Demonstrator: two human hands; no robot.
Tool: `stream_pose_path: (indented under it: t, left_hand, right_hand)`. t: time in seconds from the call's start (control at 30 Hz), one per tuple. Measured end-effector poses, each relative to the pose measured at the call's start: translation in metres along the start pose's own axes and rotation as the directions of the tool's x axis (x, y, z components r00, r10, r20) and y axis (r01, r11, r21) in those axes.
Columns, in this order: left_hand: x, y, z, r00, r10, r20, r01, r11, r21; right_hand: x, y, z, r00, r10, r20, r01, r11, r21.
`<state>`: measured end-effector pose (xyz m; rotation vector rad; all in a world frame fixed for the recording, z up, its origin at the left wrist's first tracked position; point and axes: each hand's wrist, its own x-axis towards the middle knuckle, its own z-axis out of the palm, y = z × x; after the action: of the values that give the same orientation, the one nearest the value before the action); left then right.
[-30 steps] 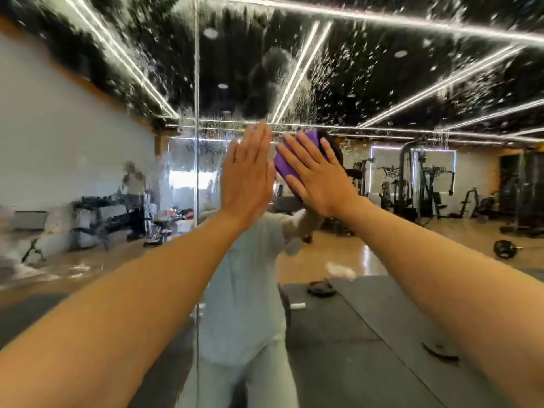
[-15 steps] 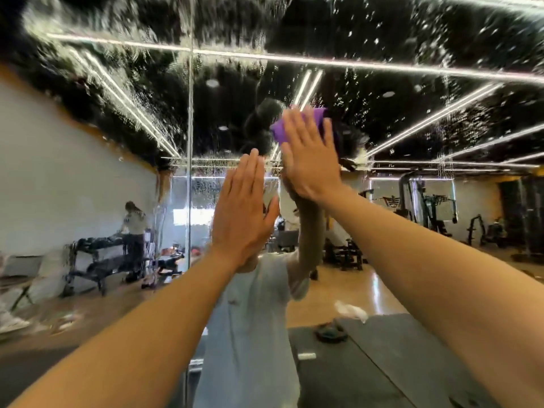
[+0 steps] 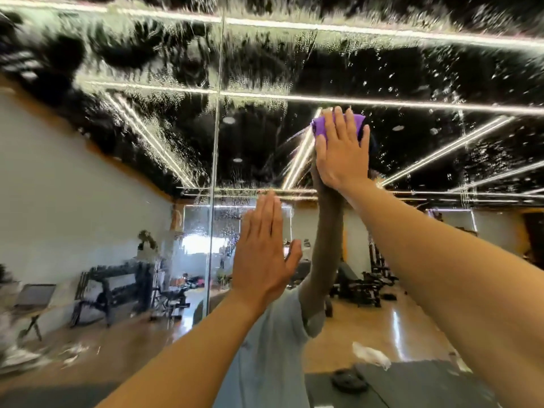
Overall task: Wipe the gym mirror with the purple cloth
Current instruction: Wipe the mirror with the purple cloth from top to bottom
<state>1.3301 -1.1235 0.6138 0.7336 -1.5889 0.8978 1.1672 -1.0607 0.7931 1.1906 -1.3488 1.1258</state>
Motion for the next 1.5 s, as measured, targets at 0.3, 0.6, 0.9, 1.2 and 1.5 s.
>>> stream_pose_path:
  t: [0.3,0.6,0.9,1.2,1.5]
  left_hand:
    - [0.002,-0.002,-0.003,0.999,0.033,0.002,-0.033,0.998,-0.053]
    - [0.002,0.001,-0.002,1.0,0.001,0.006,-0.001,0.999,-0.033]
    - [0.032,0.001,-0.016,0.999,0.02,0.039,-0.019,1.0,-0.015]
    - [0.298,-0.036,-0.035,0.993,-0.118,-0.016,0.118,0.993,-0.019]
    - [0.427,-0.043,-0.051,0.999,0.001,0.055,0.001,0.999,-0.046]
  right_hand:
    - [0.021,-0.074,-0.003,0.91,-0.375,0.176,0.375,0.926,0.035]
    - [0.034,-0.003,0.0,0.997,-0.077,0.021,0.076,0.997,0.019]
    - [0.135,-0.033,-0.009,0.915,-0.395,0.076,0.398,0.917,-0.025]
    - [0.174,0.009,-0.014,0.951,-0.31,0.016,0.31,0.951,-0.007]
    - [0.229,0.022,-0.021,0.949,0.309,-0.068,-0.311,0.95,-0.022]
